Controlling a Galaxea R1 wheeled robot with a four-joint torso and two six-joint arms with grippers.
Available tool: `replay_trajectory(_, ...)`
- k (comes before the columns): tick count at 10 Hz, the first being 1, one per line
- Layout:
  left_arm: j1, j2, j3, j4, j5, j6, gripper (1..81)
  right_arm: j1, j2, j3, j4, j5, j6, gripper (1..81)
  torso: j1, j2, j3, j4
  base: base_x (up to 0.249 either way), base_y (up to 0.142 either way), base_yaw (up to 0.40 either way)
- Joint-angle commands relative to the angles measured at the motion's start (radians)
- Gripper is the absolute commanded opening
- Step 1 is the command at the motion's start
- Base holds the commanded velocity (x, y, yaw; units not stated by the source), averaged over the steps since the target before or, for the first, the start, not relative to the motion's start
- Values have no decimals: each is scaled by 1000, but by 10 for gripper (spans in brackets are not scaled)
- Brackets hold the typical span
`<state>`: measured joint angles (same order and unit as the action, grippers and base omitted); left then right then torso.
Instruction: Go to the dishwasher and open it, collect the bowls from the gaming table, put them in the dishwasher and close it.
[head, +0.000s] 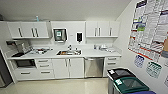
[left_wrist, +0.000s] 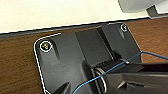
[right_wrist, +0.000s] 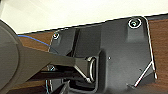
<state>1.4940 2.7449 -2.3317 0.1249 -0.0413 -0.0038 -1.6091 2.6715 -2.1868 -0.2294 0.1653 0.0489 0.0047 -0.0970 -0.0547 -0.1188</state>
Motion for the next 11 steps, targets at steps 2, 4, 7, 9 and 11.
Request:
replay_trajectory(2,-56,-19,8,12,44,-1,811,47,-22,13,-18,-36,-3,811,0,0,0,0,129,0,0)
replay_trajectory(4,-54,-19,8,12,44,-1,811,45,-22,13,-18,-36,-3,811,0,0,0,0,129,0,0)
replay_trajectory(7,-56,-19,8,12,44,-1,811,47,-20,12,-18,-38,-3,811,0,0,0,0,128,0,0)
replay_trajectory(9,-56,-19,8,12,44,-1,811,47,-20,13,-18,-38,-3,811,0,0,0,0,129,0,0)
replay_trajectory(11,-56,-19,8,12,44,-1,811,47,-20,15,-18,-38,-1,811,1,0,0,0,129,0,0)
